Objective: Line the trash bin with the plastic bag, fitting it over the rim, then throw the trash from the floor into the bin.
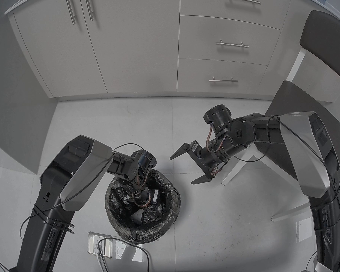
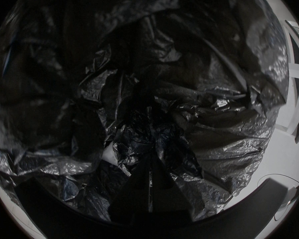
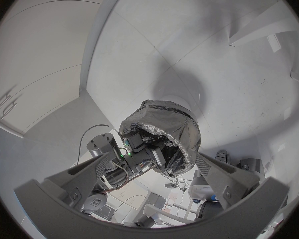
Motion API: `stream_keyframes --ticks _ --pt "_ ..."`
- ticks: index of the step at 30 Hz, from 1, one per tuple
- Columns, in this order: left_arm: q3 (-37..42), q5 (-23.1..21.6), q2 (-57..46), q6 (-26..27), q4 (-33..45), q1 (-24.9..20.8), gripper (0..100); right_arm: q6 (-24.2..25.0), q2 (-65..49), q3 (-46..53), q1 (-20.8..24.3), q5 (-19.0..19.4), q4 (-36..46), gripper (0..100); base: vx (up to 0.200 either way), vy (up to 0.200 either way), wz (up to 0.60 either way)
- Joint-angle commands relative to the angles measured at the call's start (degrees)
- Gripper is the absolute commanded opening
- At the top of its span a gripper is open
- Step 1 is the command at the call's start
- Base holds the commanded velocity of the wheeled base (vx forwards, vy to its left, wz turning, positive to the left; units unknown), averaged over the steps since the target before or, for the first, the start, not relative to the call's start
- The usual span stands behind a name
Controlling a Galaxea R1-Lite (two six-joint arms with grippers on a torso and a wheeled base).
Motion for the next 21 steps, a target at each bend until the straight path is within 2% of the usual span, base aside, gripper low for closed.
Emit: stream_keyframes --ticks 1,7,21 --pt "-5.12 -0.23 2.54 -0.27 3.76 -0.16 0 -0.07 0.09 0.01 0.09 -0.15 -0.52 100 0.0 0.0 0.0" --pt "-10.65 -0.32 4.48 -0.45 9.65 -0.24 0 0.02 0.18 0.01 0.09 -0.85 -0.61 100 0.0 0.0 0.0" --pt "-10.9 -0.32 4.83 -0.63 12.11 -0.33 0 -0.07 0.53 0.01 0.36 -1.03 -1.49 100 0.0 0.0 0.0"
